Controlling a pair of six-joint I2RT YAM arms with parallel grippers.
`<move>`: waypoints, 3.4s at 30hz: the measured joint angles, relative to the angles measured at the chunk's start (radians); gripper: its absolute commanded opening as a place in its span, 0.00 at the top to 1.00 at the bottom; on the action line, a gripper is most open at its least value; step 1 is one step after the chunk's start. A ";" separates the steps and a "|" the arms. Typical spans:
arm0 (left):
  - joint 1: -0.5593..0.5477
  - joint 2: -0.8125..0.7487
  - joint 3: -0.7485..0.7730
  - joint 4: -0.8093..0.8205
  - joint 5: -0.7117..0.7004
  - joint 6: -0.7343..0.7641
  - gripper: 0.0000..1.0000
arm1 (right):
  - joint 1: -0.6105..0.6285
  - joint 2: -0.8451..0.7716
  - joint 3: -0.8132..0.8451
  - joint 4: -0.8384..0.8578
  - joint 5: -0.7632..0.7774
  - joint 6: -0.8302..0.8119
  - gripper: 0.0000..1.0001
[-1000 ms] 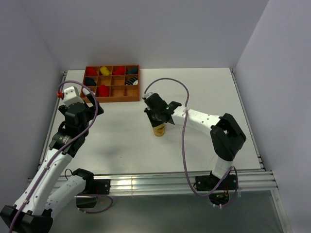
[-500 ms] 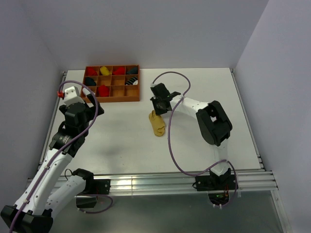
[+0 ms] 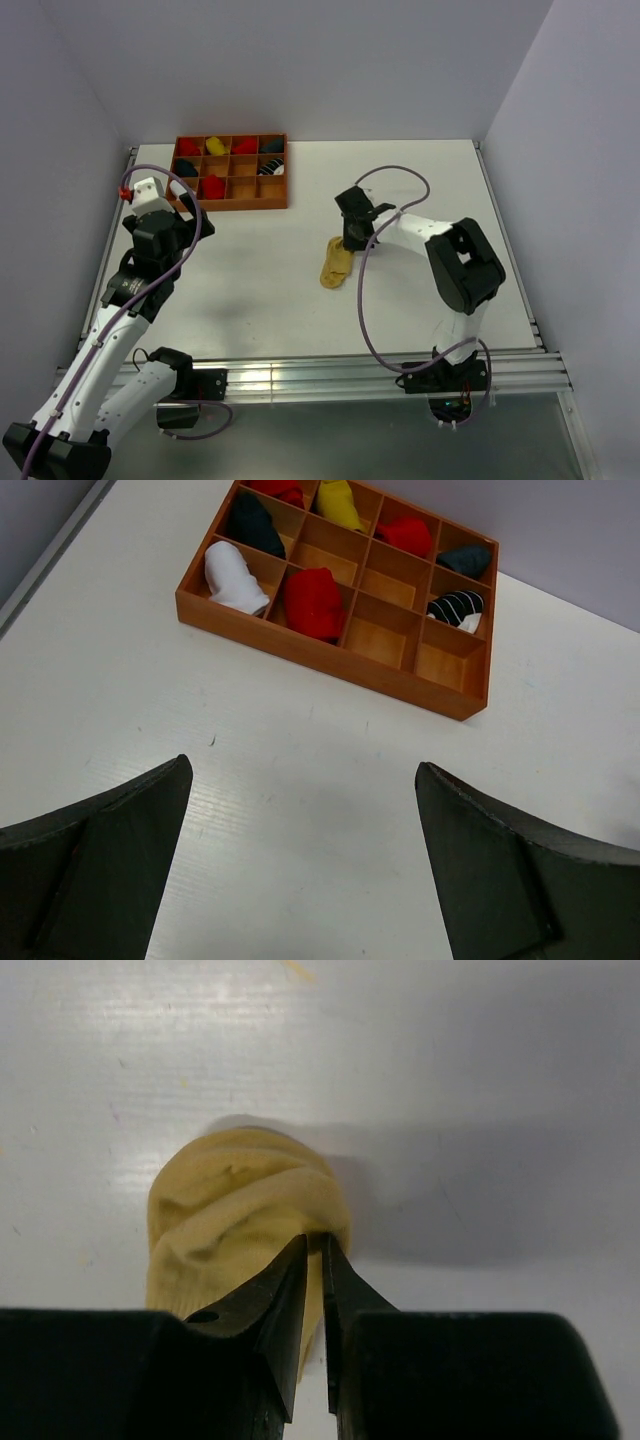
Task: Roll the socks
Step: Move the sock to the center of the board.
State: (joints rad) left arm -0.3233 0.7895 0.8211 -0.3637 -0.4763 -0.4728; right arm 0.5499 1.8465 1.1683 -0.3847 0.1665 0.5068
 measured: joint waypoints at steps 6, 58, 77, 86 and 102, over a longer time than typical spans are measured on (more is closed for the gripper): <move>0.012 0.001 0.000 0.000 0.018 0.000 0.01 | 0.035 -0.139 -0.038 -0.049 -0.010 0.018 0.63; 0.039 0.027 0.000 0.000 0.061 -0.002 0.00 | 0.464 -0.013 -0.051 -0.078 0.206 -0.484 0.58; 0.039 0.027 -0.011 0.008 0.102 -0.003 0.00 | 0.460 0.071 0.102 -0.104 -0.021 -0.434 1.00; 0.039 0.032 -0.036 0.016 0.244 -0.055 0.00 | 0.332 0.059 0.051 0.051 -0.448 -0.329 1.00; -0.170 0.157 -0.232 0.089 0.428 -0.299 0.10 | 0.040 0.167 -0.182 0.557 -1.062 0.011 1.00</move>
State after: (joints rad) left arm -0.4934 0.9463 0.5888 -0.2752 -0.0479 -0.7715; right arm 0.5903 2.0140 0.9859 0.1726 -0.8959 0.5175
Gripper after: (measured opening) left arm 0.925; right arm 0.009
